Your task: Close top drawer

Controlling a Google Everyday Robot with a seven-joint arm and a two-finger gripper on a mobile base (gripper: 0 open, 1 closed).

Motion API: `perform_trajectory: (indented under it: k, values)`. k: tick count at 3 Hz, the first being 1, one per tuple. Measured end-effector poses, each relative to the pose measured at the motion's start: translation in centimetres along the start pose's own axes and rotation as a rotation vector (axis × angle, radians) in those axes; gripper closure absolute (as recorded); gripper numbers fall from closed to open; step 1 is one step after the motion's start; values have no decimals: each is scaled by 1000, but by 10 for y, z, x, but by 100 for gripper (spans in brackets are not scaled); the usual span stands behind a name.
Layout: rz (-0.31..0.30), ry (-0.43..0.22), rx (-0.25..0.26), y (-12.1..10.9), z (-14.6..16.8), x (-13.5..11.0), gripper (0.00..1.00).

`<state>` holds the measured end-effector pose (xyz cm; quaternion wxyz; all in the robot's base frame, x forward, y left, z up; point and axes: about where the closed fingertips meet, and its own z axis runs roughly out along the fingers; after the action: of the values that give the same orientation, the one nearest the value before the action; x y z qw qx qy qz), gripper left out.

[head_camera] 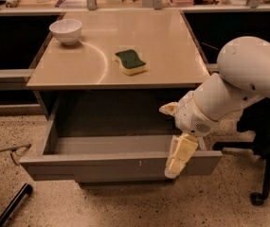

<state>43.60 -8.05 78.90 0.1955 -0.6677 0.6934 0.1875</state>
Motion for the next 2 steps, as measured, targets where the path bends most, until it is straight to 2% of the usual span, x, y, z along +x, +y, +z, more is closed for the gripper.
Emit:
perform_trajectory:
  k: [1, 2]
  values:
    - [0, 0, 0, 0, 0, 0, 0]
    - [7, -29, -15, 11, 7, 1, 0]
